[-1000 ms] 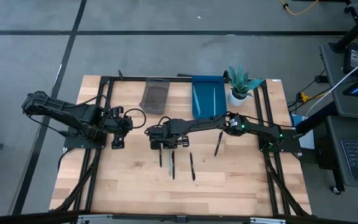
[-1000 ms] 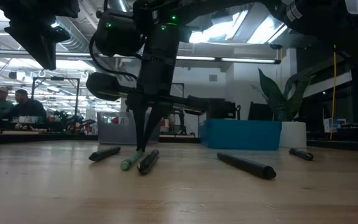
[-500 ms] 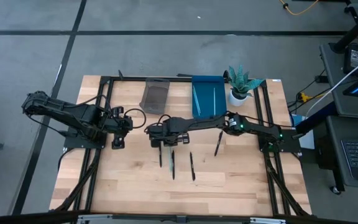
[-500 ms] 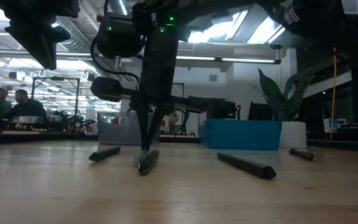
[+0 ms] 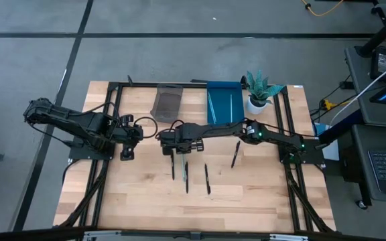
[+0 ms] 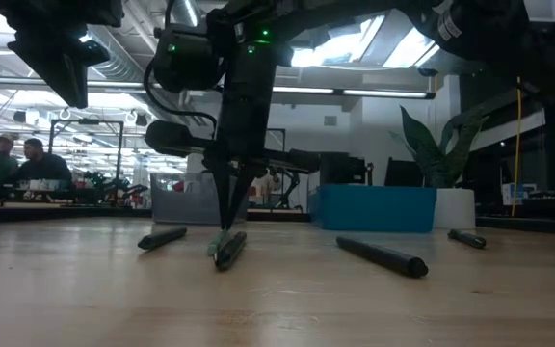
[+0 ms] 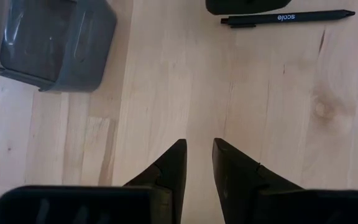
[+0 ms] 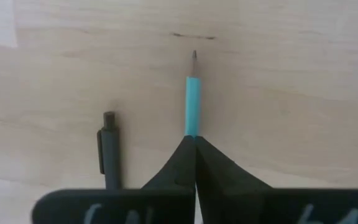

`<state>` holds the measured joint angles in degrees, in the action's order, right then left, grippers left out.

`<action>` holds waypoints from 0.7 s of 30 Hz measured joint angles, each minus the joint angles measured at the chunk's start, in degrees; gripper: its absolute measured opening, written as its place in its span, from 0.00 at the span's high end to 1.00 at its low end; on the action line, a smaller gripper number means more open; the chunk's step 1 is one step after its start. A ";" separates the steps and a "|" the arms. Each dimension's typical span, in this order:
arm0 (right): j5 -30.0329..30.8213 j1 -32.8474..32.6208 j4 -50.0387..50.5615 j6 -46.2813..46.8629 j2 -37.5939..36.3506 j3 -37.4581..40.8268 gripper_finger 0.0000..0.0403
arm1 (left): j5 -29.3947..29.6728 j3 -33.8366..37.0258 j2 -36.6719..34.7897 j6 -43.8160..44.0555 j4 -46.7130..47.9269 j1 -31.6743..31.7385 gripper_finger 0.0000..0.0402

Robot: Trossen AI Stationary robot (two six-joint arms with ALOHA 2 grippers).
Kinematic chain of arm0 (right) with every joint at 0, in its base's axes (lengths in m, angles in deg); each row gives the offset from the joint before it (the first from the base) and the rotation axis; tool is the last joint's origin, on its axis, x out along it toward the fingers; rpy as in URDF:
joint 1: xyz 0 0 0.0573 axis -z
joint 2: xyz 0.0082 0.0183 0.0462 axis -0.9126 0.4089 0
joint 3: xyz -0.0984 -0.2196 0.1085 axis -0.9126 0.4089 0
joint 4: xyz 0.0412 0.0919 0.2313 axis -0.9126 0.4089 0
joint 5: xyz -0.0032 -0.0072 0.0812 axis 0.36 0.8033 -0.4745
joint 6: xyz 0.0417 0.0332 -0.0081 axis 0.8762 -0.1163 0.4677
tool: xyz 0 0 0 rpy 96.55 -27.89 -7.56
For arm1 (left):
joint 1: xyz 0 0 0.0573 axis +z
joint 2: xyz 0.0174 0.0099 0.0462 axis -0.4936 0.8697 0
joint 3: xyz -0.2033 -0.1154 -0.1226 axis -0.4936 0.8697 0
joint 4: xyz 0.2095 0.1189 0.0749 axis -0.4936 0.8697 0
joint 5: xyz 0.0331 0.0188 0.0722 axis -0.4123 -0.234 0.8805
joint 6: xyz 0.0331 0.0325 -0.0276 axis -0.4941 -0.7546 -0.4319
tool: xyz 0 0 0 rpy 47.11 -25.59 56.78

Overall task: Sort pens & pencils
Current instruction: Put the light blue pencil into the blue bin

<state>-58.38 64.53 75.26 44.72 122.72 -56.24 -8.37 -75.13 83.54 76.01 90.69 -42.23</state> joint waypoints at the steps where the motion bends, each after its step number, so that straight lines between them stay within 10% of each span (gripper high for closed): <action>1: -0.03 0.08 0.00 0.00 -0.01 0.00 1.00 | 0.01 0.00 -0.01 -0.22 0.00 -0.01 0.82; 21: -1.48 0.21 -0.52 -0.25 -0.28 -0.13 0.75 | 0.01 0.01 -0.01 -0.53 -0.07 -0.01 0.82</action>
<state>-59.86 64.74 74.74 44.47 122.44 -56.37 -8.36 -75.12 83.53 75.48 90.62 -42.24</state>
